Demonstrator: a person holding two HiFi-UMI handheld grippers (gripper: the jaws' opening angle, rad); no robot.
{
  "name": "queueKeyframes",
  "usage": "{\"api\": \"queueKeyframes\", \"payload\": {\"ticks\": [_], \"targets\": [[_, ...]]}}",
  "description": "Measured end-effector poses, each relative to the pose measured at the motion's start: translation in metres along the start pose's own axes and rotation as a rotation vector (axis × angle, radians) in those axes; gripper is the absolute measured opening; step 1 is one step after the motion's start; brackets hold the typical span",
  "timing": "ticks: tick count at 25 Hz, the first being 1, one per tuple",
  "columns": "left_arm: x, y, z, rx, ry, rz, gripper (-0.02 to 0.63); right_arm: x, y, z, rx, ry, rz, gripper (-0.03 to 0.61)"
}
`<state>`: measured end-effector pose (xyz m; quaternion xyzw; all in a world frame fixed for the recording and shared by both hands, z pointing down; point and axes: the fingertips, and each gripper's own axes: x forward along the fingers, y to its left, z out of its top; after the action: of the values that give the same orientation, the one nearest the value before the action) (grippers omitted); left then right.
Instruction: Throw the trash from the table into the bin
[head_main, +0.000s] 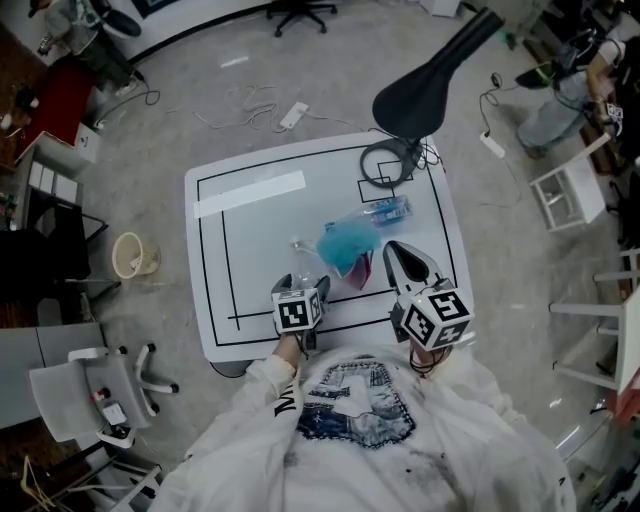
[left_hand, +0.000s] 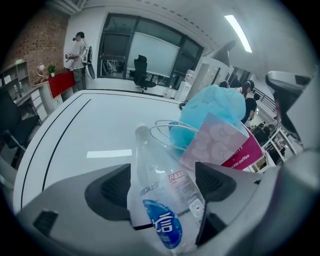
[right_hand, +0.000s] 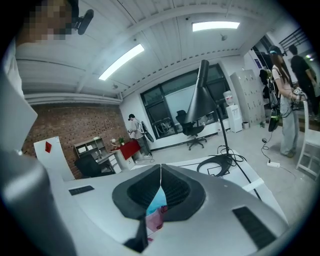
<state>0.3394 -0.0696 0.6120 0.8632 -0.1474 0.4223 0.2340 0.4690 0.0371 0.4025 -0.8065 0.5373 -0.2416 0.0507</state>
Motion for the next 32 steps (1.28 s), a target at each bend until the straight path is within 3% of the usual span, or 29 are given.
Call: {"api": "queueKeyframes", "payload": {"ticks": [5, 16, 23, 32], "targets": [[0.007, -0.001, -0.016, -0.031, 0.047, -0.023, 0.396, -0.002, -0.002, 0.001, 0.000, -0.002, -0.002, 0.021], [-0.002, 0.001, -0.025, -0.038, 0.055, -0.064, 0.357, -0.011, 0.008, -0.003, 0.002, -0.010, -0.012, 0.021], [-0.030, 0.015, -0.024, -0.104, -0.030, -0.081, 0.356, -0.014, 0.036, -0.011, 0.001, -0.025, 0.017, 0.021], [-0.085, 0.044, -0.047, -0.073, -0.108, -0.053, 0.354, -0.025, 0.090, -0.039, 0.005, -0.022, 0.051, 0.021]]}}
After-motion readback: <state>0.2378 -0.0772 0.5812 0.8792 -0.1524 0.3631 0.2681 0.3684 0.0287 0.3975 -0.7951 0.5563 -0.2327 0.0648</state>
